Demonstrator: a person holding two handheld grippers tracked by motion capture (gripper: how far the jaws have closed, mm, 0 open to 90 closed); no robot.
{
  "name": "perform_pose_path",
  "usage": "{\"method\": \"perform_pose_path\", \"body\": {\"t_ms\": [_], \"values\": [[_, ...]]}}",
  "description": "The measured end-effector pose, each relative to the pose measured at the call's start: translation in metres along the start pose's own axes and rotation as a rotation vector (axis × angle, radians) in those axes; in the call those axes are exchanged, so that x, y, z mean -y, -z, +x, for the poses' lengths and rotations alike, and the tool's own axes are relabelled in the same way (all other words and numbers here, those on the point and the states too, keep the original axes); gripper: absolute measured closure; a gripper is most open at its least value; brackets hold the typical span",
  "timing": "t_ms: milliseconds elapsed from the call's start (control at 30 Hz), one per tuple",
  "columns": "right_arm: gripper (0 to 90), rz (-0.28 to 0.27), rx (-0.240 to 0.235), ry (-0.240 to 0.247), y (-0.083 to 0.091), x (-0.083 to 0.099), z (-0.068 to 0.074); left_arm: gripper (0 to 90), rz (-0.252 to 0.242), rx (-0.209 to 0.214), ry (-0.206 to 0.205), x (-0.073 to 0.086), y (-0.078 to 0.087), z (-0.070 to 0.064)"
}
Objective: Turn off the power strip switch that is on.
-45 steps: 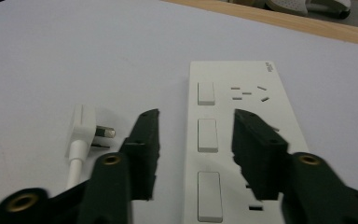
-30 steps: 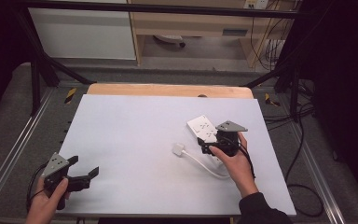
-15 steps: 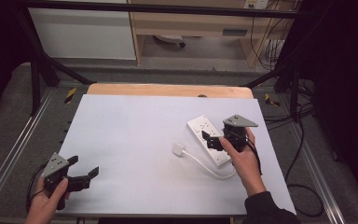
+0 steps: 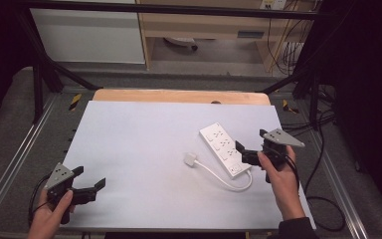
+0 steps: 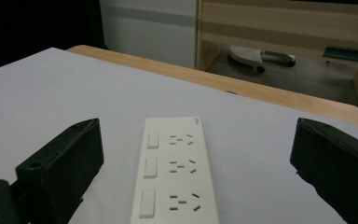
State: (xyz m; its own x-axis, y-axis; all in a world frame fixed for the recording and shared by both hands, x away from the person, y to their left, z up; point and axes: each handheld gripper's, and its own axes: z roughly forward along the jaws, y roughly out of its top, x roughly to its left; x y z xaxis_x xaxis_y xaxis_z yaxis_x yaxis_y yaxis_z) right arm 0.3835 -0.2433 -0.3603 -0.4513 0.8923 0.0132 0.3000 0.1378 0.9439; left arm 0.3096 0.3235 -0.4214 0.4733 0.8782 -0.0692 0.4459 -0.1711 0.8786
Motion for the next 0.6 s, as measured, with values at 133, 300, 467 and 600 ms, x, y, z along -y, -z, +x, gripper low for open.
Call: {"method": "perform_pose_path", "body": {"t_ms": [133, 300, 467, 600], "values": [[3.4, -0.019, 0.023, -0.01, 0.014, 0.01, -0.01, 5.8, 0.0, 0.0, 0.0, 0.0, 0.0, 0.0], [3.4, -0.025, 0.044, -0.022, 0.026, 0.025, -0.019, 5.8, 0.001, 0.0, 0.0, 0.0, 0.0, -0.001], [3.4, -0.022, 0.062, -0.032, 0.035, 0.039, -0.026, 5.8, 0.001, 0.001, 0.001, 0.0, 0.0, -0.001], [3.4, -0.016, 0.068, -0.042, 0.038, 0.05, -0.03, 5.8, 0.0, 0.002, 0.002, 0.0, 0.0, -0.001]]}}
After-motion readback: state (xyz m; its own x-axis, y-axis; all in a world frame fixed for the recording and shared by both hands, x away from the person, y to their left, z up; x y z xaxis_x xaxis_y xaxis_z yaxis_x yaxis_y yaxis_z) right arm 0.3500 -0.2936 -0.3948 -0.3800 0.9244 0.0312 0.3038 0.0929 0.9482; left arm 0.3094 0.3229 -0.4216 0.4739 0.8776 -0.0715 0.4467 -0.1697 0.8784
